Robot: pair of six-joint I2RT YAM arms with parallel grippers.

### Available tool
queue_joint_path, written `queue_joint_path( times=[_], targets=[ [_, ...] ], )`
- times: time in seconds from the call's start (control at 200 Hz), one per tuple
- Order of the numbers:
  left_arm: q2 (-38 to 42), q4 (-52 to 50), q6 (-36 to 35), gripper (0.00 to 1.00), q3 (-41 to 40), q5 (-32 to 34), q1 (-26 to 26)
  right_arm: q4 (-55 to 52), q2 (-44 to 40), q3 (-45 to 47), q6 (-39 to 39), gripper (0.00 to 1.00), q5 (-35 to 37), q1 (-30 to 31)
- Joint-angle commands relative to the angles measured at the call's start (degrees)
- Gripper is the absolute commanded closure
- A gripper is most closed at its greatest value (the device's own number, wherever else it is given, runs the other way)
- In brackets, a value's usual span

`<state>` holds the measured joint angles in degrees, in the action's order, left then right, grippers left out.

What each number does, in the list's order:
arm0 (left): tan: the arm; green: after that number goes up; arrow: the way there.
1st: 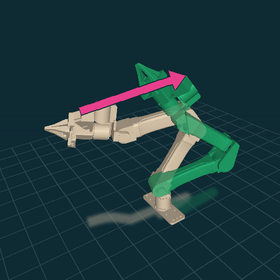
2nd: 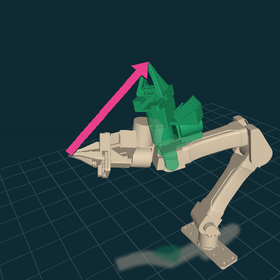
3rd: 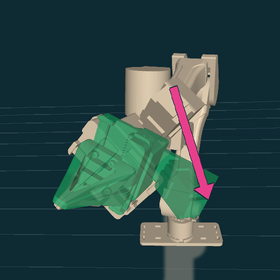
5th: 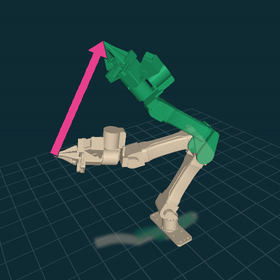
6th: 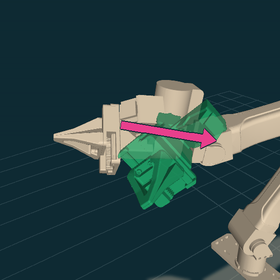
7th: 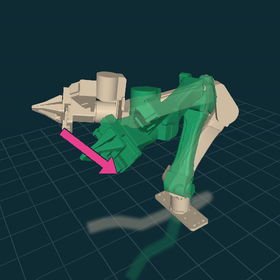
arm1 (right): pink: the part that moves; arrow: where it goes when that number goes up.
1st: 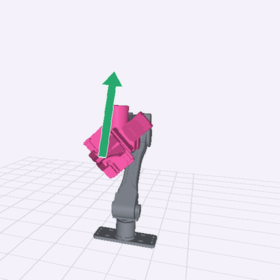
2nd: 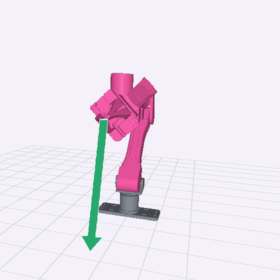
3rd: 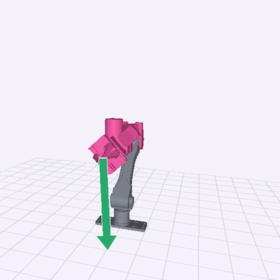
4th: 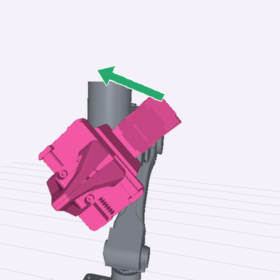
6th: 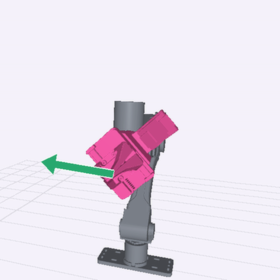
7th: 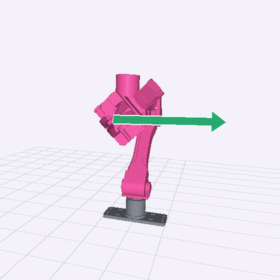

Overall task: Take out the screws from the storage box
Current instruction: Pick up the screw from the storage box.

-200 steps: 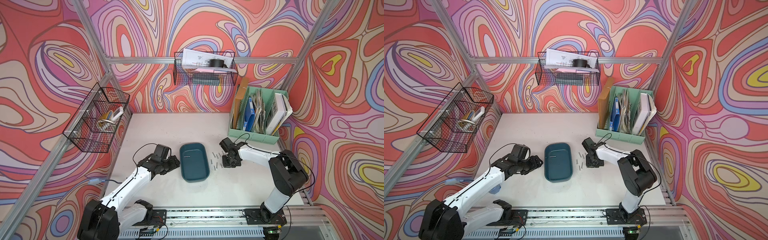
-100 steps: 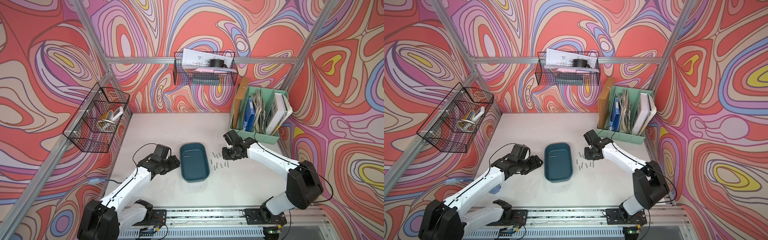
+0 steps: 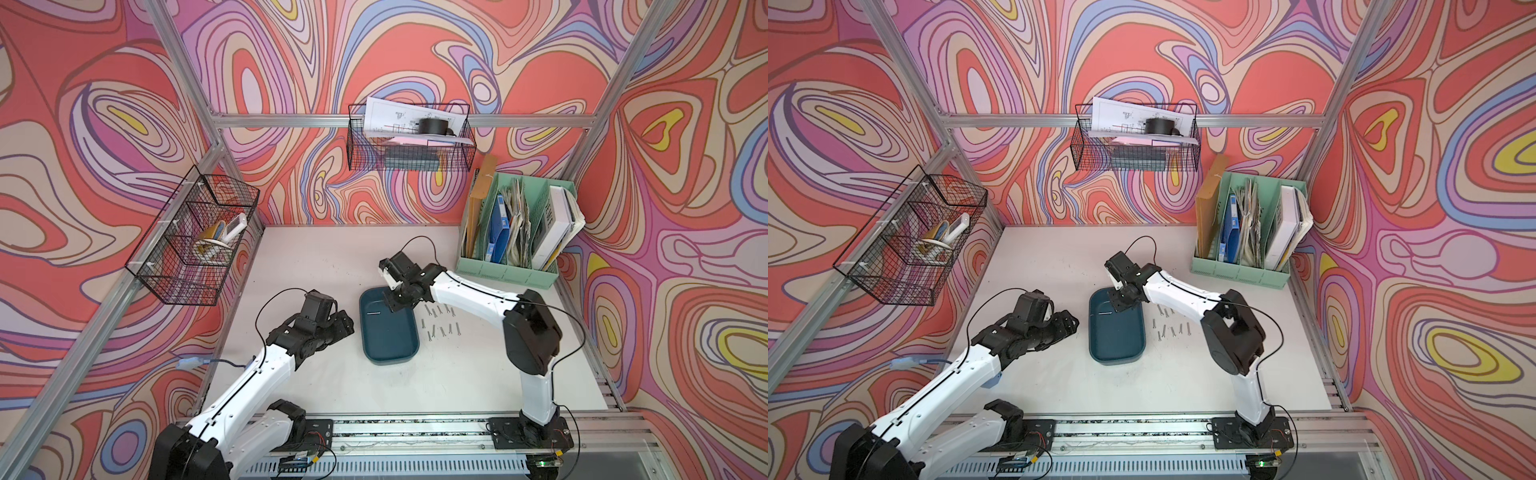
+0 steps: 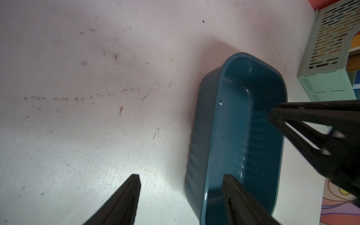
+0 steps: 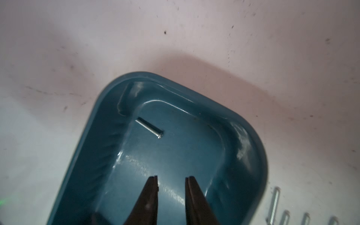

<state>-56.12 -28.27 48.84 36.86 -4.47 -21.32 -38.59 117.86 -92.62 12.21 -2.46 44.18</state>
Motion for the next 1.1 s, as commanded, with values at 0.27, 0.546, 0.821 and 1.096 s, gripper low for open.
queue_joint_path(
  times=[0.27, 0.546, 0.821, 1.096],
  targets=[
    [2.69, -1.3, 2.22, 0.26, -3.2, 0.05, 0.35, 1.94, 6.51, -4.37, -0.51, 0.68, -1.87, 0.58],
    [3.86, -2.3, 1.96, 0.26, -2.68, -0.02, 0.37, 2.44, 9.0, -5.23, -0.78, 0.61, -2.02, 1.24],
    [4.35, -2.69, 2.13, 0.26, -2.93, 0.17, 0.4, 3.94, 11.29, -5.83, -0.34, 0.61, -2.54, 2.62],
    [4.0, -2.65, 2.17, 0.27, -2.95, -0.18, 0.4, 3.74, 13.76, -6.2, 0.01, 0.66, -1.71, 3.35]
  ],
)
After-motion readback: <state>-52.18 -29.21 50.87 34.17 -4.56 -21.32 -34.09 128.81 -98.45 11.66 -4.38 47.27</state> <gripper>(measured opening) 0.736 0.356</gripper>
